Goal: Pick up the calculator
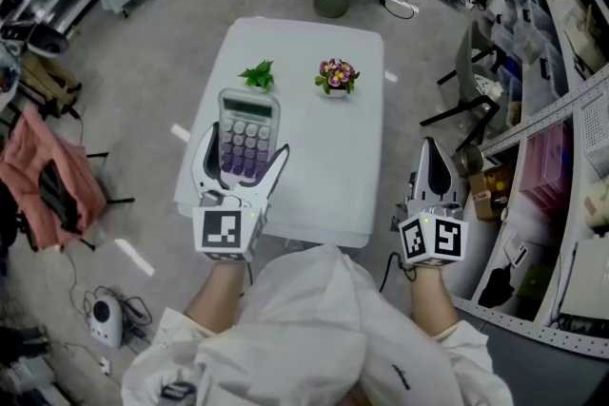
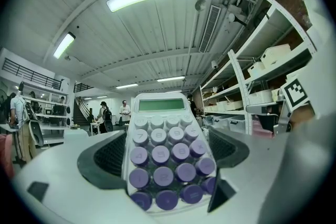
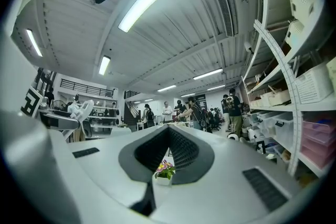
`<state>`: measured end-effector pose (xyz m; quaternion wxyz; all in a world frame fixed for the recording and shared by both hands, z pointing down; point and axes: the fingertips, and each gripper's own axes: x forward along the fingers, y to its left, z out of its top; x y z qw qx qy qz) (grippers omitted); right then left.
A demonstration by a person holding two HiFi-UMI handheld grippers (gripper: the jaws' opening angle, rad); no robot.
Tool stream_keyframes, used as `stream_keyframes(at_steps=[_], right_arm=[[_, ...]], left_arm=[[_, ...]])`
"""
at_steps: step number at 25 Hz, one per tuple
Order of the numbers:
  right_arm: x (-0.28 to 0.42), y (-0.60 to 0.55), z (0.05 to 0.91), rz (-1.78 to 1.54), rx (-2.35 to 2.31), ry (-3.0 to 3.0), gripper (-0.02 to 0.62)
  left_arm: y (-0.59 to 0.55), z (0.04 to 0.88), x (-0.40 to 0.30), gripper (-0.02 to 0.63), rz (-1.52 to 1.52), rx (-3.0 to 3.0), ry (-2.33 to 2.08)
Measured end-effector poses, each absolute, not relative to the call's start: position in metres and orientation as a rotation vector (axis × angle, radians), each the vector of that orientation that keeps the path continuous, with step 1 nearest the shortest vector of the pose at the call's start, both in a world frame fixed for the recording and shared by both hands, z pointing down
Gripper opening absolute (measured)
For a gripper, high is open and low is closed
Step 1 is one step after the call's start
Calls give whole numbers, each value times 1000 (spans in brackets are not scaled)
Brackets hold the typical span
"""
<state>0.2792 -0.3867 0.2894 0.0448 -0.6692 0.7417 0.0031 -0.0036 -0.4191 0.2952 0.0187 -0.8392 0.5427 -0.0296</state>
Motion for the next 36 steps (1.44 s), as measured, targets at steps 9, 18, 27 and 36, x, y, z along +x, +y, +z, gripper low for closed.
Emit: stream_keyframes(at_steps=[9, 18, 27, 36], right_arm=[[277, -384, 287, -16, -2042, 2269, 17], [271, -384, 295, -11, -2039, 2307, 17], [268, -388, 296, -10, -2040, 2321, 17], [265, -386, 301, -22, -2033, 2328, 17]], left_arm=[[-418, 299, -3, 491, -86, -2612, 1695], [-418, 304, -3, 492, -110, -2609, 1703], [-422, 305, -5, 492, -115, -2612, 1706], [-419, 308, -4, 491, -131, -2612, 1705]])
